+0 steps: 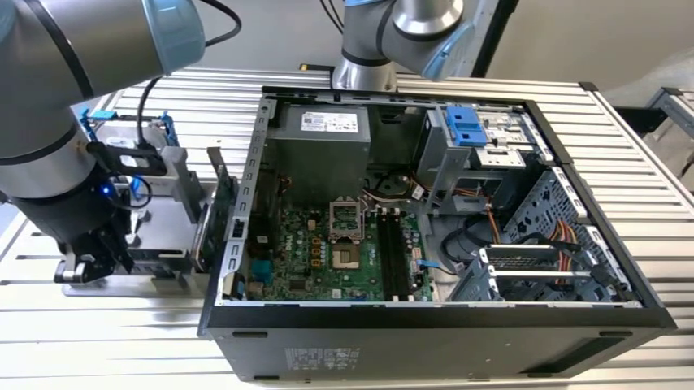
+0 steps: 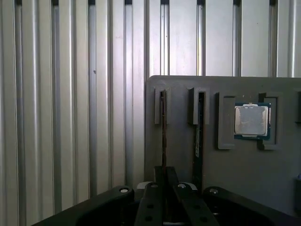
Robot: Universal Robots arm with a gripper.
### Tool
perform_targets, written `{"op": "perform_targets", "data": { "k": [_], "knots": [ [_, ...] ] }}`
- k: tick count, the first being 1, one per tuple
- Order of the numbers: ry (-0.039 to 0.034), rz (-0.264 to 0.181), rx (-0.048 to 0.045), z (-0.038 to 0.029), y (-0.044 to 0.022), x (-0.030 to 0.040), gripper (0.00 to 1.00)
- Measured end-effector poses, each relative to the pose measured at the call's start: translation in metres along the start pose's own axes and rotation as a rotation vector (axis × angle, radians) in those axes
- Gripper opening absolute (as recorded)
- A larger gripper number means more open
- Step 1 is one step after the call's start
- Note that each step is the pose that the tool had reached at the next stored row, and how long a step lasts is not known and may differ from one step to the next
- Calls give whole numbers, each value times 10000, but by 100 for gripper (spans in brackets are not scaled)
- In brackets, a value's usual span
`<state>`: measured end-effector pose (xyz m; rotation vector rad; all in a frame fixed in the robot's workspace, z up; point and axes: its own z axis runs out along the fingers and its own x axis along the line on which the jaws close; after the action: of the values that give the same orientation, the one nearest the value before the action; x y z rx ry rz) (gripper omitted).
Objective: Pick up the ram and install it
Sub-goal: 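Pick up the ram and move it above insertion slot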
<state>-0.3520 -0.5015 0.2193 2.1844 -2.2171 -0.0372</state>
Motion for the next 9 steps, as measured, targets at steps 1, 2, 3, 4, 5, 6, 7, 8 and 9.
{"op": "perform_targets", "data": {
  "k": [1, 2, 3, 4, 5, 6, 7, 8, 9],
  "knots": [
    [0, 0, -1, -5, 0, 0, 0],
    [0, 0, -1, -9, 0, 0, 0],
    [0, 0, 0, -12, 1, 0, 0],
    [0, 0, 0, -16, 1, 0, 0],
    [0, 0, 0, -20, 1, 0, 0],
    [0, 0, -1, -24, 1, 0, 0],
    [-1, 0, 0, -27, 1, 0, 0],
    [0, 0, 0, -31, 1, 0, 0],
    [1, 0, -1, -35, 2, 0, 0]
  ]
}}
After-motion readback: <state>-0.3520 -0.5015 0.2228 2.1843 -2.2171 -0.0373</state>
